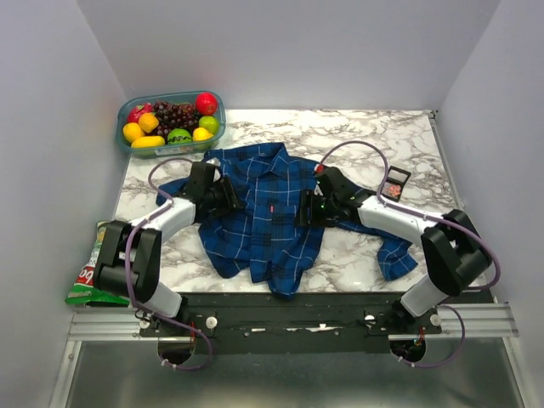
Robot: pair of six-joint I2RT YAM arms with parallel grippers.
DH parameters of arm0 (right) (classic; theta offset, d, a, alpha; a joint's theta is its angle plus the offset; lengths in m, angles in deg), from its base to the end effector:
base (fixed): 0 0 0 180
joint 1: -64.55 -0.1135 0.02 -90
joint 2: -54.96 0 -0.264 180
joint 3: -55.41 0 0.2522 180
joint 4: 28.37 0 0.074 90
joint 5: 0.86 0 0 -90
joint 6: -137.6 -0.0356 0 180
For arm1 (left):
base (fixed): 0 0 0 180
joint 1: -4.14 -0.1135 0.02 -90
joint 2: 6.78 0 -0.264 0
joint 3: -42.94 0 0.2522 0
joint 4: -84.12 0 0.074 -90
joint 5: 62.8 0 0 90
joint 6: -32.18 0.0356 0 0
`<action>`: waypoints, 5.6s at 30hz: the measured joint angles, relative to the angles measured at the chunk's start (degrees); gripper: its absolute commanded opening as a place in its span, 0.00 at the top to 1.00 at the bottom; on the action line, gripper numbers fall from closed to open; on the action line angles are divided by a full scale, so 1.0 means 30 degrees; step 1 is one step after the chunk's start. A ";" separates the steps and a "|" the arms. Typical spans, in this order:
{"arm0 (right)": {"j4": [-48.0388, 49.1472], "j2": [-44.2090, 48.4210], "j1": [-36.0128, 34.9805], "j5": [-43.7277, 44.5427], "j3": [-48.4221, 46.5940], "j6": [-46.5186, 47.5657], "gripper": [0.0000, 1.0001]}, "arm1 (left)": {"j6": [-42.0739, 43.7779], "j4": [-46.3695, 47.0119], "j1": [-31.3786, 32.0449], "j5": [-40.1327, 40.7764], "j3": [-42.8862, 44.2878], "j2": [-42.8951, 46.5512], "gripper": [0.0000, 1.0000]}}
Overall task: Pin the brooch onto the clothing
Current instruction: Flatten out the crumpled clothing at the center of the board.
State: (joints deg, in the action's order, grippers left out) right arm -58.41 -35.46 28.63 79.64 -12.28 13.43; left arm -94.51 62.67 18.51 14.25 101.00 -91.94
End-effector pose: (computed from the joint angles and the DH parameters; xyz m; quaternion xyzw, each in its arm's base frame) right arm 0.2562 0.1928 0.1932 -0.0409 0.9439 0.2469 0.2154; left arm 0.2830 -0.0807 0.1802 -0.1407 0.9195 -0.2467 0.2718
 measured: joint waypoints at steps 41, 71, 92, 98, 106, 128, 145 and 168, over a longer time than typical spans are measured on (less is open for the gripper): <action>-0.2652 0.4568 -0.9100 0.4386 0.0765 -0.3825 0.22 | -0.1763 -0.3789 0.0430 0.3592 -0.6521 1.1380 0.08; -0.5486 -0.0503 -0.9675 0.9573 -0.3249 -0.4874 0.99 | 0.0517 -0.1617 -0.0393 0.1180 -0.1217 0.7096 1.00; -0.7919 1.0244 -0.9668 0.7810 0.0714 -0.5945 0.80 | 0.7417 -1.7558 -0.0627 0.5523 0.9296 0.7431 0.79; -0.9202 0.8983 -0.9668 0.7490 0.1115 -0.6419 0.35 | 0.7883 -1.8863 -0.0627 0.4335 1.0112 0.7337 0.20; -1.1621 0.8357 -0.9668 0.8648 -0.1923 -0.5727 0.10 | 0.7839 -1.8447 -0.0627 0.2747 1.2101 0.7927 0.01; -0.6033 0.0313 -0.7162 0.6827 -0.7002 -0.0714 0.09 | 0.2637 -0.5559 -1.1162 -0.2433 0.7898 -0.1749 0.13; -0.4430 0.0517 -0.7162 0.5690 -0.5544 -0.0707 0.10 | 0.3483 -0.5115 -0.9245 -0.1217 0.8189 -0.5042 0.80; -0.3818 0.1020 -0.3752 0.5865 -0.2732 -0.1406 0.10 | 0.8240 -0.9493 0.4830 1.5001 1.0907 -0.0379 0.84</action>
State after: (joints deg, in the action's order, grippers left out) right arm -69.86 -32.40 17.37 97.24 -20.47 9.21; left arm -69.79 34.19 33.00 59.25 133.72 -93.08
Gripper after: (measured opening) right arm 0.904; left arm 0.135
